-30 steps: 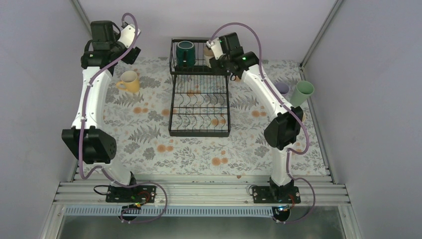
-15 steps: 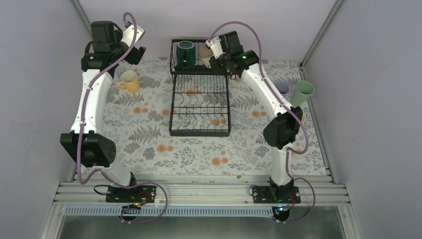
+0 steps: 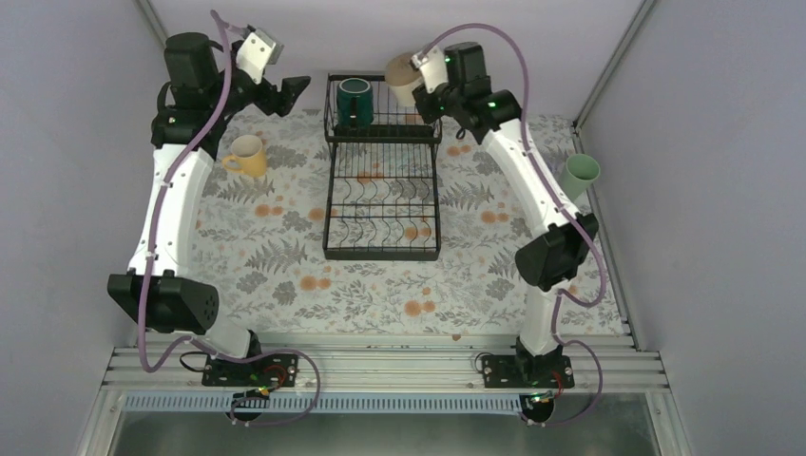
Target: Unload the cups from the dish rack
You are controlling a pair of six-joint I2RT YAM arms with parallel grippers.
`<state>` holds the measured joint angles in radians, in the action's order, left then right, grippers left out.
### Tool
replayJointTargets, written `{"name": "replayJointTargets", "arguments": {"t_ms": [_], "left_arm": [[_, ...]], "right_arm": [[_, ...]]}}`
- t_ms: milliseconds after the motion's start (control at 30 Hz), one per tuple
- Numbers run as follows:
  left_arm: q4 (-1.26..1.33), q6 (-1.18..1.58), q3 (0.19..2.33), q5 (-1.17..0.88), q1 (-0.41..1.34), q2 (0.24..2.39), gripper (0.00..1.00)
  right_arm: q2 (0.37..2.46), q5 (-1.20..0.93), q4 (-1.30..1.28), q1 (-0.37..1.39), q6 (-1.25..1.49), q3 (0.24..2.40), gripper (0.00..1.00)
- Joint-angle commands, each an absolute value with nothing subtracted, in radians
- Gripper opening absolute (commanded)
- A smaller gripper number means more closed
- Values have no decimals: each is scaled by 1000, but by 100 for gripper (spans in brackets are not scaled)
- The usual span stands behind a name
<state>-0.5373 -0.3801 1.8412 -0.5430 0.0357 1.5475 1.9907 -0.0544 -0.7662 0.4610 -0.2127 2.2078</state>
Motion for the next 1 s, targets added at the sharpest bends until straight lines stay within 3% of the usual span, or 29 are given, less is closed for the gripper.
{"name": "replayJointTargets", "arguments": {"t_ms": [0,200,333,533,967], "left_arm": [[-399,-208,1783,-798,35,1583,87],[8,6,1580,-1032,35,1592,87],[362,235,1475,-1154,47,1637,92],[841,623,1433,-1201,101,1738,94],[1000,785,1560,-1201,176,1909,94]], "right_arm": [[1854,-122,-569,422,-201,2262,3],[1830,-270,-556,337,-110,2263,3],[1811,-432,-534,283,-24,2252,3],[1775,-718,-444,226,125,2194,3],[1804,-1013,-206,189,385,2070,3]]}}
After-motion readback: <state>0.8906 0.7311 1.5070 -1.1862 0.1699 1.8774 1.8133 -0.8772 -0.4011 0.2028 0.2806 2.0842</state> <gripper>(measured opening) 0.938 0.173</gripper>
